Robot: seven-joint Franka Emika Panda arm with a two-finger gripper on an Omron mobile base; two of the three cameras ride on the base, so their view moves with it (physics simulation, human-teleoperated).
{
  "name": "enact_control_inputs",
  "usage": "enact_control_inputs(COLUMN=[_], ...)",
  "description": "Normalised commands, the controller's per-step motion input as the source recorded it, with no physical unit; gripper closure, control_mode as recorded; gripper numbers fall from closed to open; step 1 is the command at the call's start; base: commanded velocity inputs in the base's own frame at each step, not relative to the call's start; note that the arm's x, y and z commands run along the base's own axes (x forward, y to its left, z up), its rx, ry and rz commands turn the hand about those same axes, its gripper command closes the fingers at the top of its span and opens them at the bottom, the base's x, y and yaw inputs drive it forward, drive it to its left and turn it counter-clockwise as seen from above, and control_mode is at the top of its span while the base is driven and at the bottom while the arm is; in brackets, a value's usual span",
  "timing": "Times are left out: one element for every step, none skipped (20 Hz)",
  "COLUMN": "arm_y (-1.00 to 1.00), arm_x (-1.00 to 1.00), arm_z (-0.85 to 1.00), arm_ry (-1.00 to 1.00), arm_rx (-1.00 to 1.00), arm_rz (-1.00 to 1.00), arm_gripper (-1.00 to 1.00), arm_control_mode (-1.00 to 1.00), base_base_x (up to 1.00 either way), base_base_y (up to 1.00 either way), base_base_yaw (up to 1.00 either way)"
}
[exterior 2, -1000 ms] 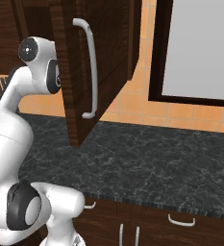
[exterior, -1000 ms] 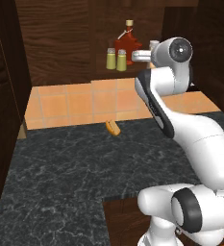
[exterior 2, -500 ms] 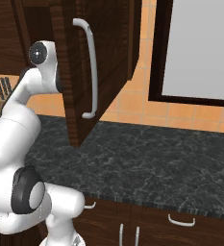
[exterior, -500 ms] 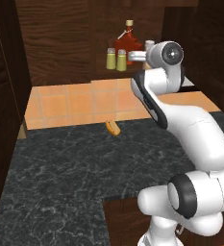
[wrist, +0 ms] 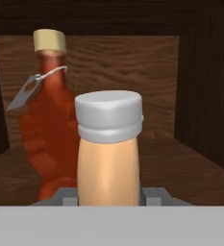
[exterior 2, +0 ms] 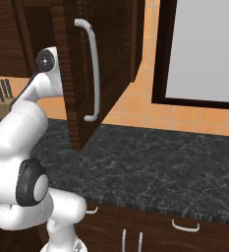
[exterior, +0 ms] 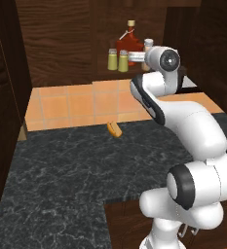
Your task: Put the shaker and condiment bottle from the counter next to their counterparts in the cabinet.
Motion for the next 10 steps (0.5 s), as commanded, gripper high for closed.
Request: enact_control_inputs(arm_y=[0.0,0.0,0.0,0.0,0.0,0.0,0.0,0.0,0.0,0.0], arm_x=[0.35,0.32,0.3,0.33,0.34,0.36,0.36,0.36,0.26,0.11], arm_z=[-0.11,-0.1,0.0,0.0,0.0,0.0,0.0,0.0,0.0,0.0], arm_ry=[0.0,0.0,0.0,0.0,0.0,0.04,0.06,0.07,0.02,0.0], arm_rx=[0.0,0.0,0.0,0.0,0.0,0.0,0.0,0.0,0.0,0.0], arm_rz=[0.01,0.0,0.0,0.0,0.0,0.0,0.0,0.0,0.0,0.0], arm_gripper=[1.0,1.0,1.0,1.0,1.0,1.0,1.0,1.0,1.0,1.0], arm_control_mode=[-1.0,-1.0,-1.0,-1.0,-1.0,-1.0,-1.0,-1.0,-1.0,-1.0], base_base_x=[0.0,0.0,0.0,0.0,0.0,0.0,0.0,0.0,0.0,0.0], base_base_y=[0.0,0.0,0.0,0.0,0.0,0.0,0.0,0.0,0.0,0.0], base_base_yaw=[0.0,0.0,0.0,0.0,0.0,0.0,0.0,0.0,0.0,0.0])
